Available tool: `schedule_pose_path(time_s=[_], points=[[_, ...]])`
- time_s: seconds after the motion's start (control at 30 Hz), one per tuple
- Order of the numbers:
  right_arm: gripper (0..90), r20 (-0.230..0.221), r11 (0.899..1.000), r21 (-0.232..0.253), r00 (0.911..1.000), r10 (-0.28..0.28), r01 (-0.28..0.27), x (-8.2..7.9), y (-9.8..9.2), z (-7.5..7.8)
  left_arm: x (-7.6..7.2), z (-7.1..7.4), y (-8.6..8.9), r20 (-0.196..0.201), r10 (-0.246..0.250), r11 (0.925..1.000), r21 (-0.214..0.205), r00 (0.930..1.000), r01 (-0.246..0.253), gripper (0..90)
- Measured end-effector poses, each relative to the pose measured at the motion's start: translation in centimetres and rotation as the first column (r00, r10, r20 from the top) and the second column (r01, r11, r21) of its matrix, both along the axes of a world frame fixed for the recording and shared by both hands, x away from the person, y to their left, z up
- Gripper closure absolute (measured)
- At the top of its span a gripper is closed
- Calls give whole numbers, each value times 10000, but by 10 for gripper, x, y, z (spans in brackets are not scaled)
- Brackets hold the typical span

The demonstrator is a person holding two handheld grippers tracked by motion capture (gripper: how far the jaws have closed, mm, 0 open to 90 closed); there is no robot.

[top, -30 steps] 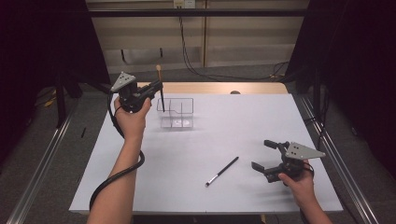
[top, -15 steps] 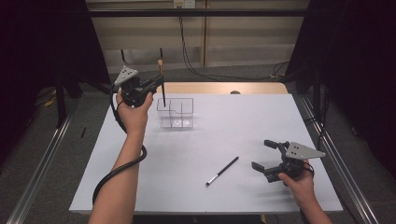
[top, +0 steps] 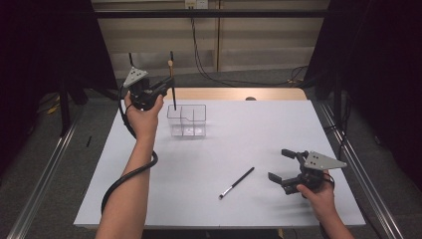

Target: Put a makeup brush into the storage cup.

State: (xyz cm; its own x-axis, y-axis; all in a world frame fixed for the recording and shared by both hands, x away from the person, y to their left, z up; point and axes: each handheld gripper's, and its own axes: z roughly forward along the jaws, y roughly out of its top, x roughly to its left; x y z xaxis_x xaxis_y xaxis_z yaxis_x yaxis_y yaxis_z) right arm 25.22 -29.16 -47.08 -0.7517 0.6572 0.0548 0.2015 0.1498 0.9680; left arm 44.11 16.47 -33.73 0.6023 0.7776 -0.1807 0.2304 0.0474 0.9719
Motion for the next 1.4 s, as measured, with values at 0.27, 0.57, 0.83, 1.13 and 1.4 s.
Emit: schedule_pose_path(time_s=[0.27,0.57,0.83,1.13,1.4], points=[[13,15,10000,-19,10000,-13,13,0,0,0,4,0,-1,143,79,9998,-182,9999,-76,842],[13,6,10000,0,10000,6,-6,0,1,0,6,-3,-2,190,226,9997,-54,9996,-225,841],[13,2,10000,19,10000,12,-12,0,1,0,8,-7,-3,176,322,9995,-32,9993,-322,841],[13,30,10000,-6,10000,62,-62,1,1,0,10,-17,-2,171,588,9983,16,9981,-589,841],[13,26,10000,17,10000,79,-79,1,1,0,9,-21,-2,232,667,9978,48,9975,-668,841]])
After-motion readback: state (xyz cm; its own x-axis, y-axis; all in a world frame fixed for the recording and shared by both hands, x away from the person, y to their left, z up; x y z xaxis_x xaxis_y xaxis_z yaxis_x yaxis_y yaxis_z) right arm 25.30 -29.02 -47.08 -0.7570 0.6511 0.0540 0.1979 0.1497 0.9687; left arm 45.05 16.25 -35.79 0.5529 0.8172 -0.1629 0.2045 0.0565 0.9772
